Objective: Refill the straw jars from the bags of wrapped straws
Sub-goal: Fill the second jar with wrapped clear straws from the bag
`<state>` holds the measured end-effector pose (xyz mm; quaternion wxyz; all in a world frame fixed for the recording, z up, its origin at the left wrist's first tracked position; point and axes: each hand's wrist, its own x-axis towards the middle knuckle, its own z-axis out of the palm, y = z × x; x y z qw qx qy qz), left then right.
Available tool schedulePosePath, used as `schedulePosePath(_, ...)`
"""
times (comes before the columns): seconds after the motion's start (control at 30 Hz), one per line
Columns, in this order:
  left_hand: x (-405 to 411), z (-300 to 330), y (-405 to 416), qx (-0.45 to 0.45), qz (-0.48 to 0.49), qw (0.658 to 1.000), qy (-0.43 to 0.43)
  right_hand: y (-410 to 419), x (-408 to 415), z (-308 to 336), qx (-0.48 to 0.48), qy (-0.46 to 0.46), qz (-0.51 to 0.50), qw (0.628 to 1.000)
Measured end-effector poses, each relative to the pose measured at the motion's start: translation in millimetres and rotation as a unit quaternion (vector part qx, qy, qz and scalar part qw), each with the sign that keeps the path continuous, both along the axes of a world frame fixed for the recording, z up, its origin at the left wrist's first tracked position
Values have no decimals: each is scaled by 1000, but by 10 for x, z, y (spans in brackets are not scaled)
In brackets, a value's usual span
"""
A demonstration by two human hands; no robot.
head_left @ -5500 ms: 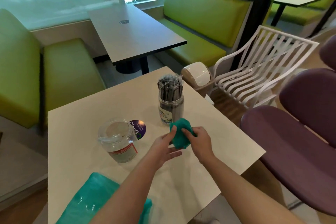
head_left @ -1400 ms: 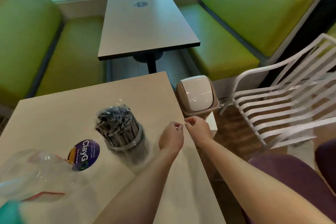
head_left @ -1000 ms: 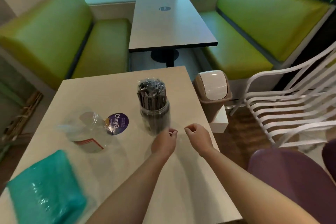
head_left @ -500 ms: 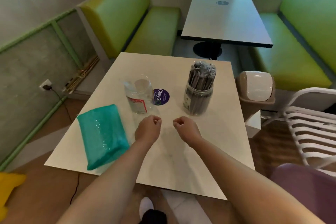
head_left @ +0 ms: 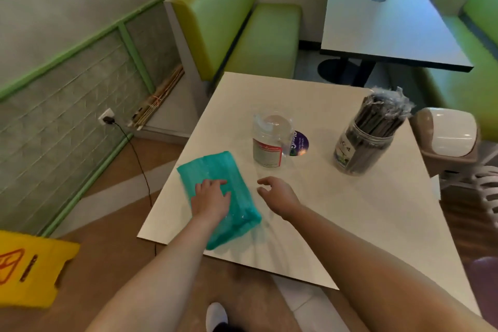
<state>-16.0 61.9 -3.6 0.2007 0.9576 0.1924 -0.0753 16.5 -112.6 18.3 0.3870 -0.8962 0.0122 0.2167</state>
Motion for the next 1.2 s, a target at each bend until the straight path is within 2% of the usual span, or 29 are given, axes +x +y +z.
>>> schedulePosePath(0.17, -3, -162, 440, -59, 7, 998, 35, 417, 15, -129, 12, 31, -21, 999)
schedulePosePath(0.4, 90, -284, 681, -227, 40, 972, 47, 762, -1, -247, 34, 70, -84, 993)
schedulePosePath(0.53, 145, -311, 708, -260, 43, 964, 43, 783, -60, -315, 42, 84, -119, 988)
schedulePosePath(0.73, 275, -322, 682, -310, 102, 945, 33, 750, -99, -340, 40, 118, -137, 983)
schedulePosePath(0.9, 497, -364, 710, -376, 193, 905, 41, 720, -11, -363, 35, 130, -135, 982)
schedulePosePath(1.1, 758, -322, 819, -442, 231, 866, 49, 699, 197, -361, 61, 154, -139, 976)
schedulePosePath(1.2, 849, -269, 838, -482, 219, 846, 64, 711, 301, -294, 67, 140, -124, 980)
